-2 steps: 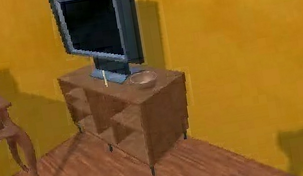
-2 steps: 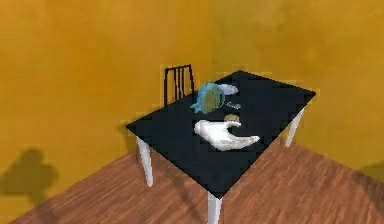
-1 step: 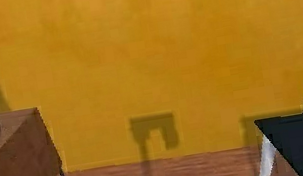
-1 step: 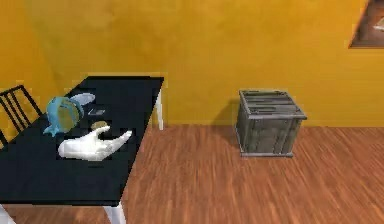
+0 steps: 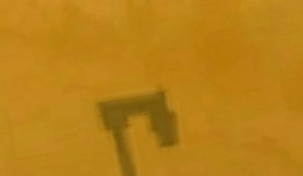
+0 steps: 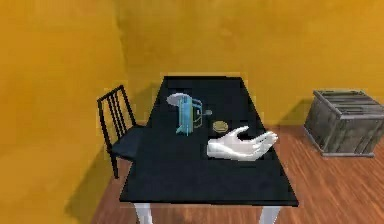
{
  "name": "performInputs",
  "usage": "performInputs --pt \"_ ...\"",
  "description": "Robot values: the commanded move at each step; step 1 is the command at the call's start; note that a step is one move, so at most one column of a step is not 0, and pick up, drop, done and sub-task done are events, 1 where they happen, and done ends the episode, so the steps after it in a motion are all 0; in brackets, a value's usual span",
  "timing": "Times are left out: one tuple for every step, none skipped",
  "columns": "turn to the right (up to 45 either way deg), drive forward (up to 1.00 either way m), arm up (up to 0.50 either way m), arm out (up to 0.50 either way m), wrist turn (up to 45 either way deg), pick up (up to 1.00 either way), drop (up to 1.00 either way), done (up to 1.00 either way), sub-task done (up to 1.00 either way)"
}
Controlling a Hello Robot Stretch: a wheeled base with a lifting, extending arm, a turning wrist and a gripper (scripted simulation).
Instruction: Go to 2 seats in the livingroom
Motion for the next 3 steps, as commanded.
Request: performInputs --pt "45.0 0.0 0.0 0.0 0.0 0.0 0.0 0.0 0.0" --pt "27.0 0.0 0.0 0.0 0.0 0.0 0.0 0.0 0.0" --pt "0.0 0.0 0.0 0.0 0.0 0.0 0.0 1.0 0.0"
